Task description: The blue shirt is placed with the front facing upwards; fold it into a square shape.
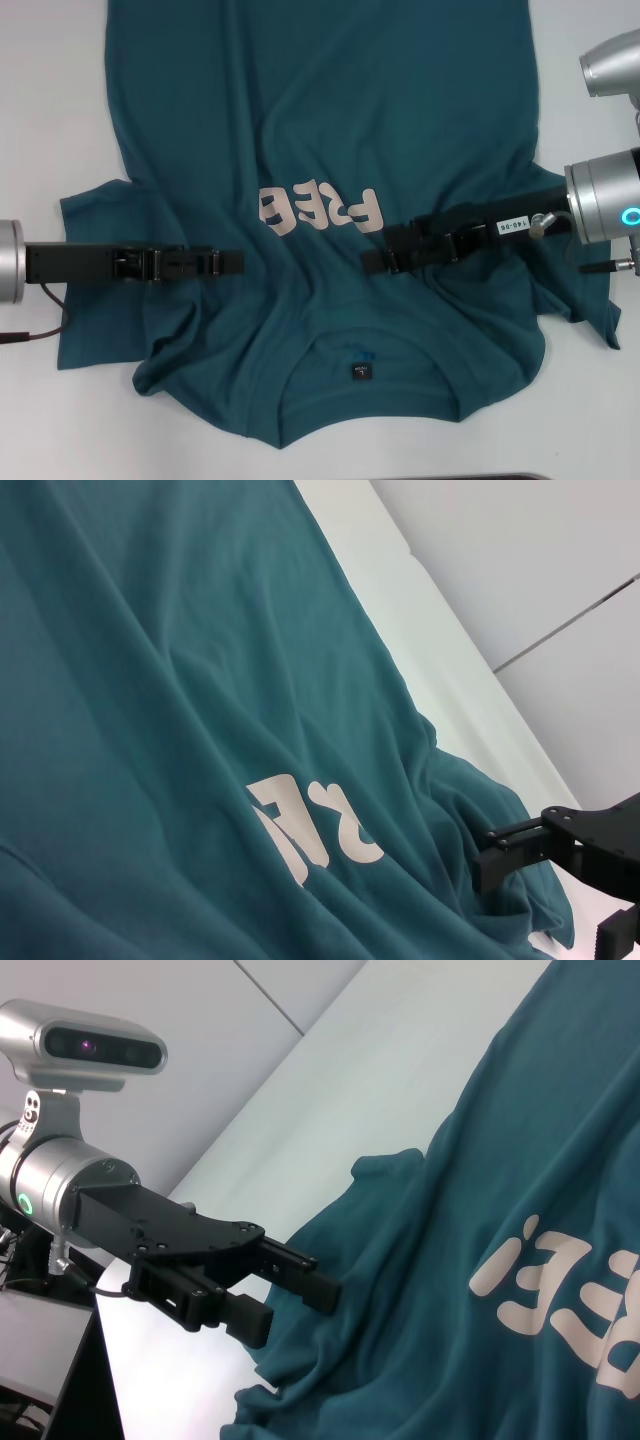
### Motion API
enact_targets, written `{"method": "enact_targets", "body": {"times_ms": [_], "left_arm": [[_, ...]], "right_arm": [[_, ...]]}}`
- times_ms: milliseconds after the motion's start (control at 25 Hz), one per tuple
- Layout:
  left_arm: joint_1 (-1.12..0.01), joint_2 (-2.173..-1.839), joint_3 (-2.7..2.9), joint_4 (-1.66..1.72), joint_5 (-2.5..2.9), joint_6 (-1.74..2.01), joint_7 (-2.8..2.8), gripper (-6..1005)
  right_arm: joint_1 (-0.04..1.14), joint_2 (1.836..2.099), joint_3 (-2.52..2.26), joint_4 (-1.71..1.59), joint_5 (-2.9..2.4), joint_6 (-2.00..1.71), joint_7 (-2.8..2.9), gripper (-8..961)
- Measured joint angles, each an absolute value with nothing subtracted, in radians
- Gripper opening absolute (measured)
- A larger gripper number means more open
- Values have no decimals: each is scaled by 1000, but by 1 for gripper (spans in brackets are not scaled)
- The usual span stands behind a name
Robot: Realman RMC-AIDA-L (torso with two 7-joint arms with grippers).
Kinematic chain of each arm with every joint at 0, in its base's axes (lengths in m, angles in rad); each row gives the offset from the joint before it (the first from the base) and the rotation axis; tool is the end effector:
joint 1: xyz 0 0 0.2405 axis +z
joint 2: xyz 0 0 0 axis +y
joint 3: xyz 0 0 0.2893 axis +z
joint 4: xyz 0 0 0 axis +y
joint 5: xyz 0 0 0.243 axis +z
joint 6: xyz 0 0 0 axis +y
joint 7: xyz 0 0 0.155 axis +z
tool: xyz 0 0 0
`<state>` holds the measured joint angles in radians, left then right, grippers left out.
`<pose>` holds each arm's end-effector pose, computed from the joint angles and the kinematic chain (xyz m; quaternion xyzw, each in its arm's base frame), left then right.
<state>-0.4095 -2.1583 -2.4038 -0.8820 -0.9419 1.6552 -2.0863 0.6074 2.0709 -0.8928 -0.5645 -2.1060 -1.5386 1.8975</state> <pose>-0.3195 0.3272 -0.0359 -0.8425 -0.5109 -0.1684 0.0273 0.2883 0.3647 -0.0738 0.8960 -0.4204 -0.1411 0.0247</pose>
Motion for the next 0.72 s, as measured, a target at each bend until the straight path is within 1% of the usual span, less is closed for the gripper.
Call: {"method": "enact_targets", "body": {"times_ms": [200, 320, 440, 520, 720], "left_arm": [[-409, -2156, -2415, -882, -953, 1662, -2088, 725], [-409, -2147, -2452, -884, -963, 1677, -2127, 726], [-409, -2126, -2517, -883, -964, 1701, -2217, 726], [-405, -2104, -2590, -878, -964, 1728, -2299, 726], [-378, -2073, -2719, -874, -954, 1773, -2411, 725]], "right_arm": [[607, 2071, -893, -565, -2106, -1539, 1897, 909], [607, 2071, -893, -567, -2106, -1539, 1898, 909], [607, 2071, -893, -567, -2106, -1539, 1898, 908], [607, 2071, -891, -567, -2106, -1539, 1898, 907], [606, 2071, -882, -567, -2106, -1539, 1898, 906]]}}
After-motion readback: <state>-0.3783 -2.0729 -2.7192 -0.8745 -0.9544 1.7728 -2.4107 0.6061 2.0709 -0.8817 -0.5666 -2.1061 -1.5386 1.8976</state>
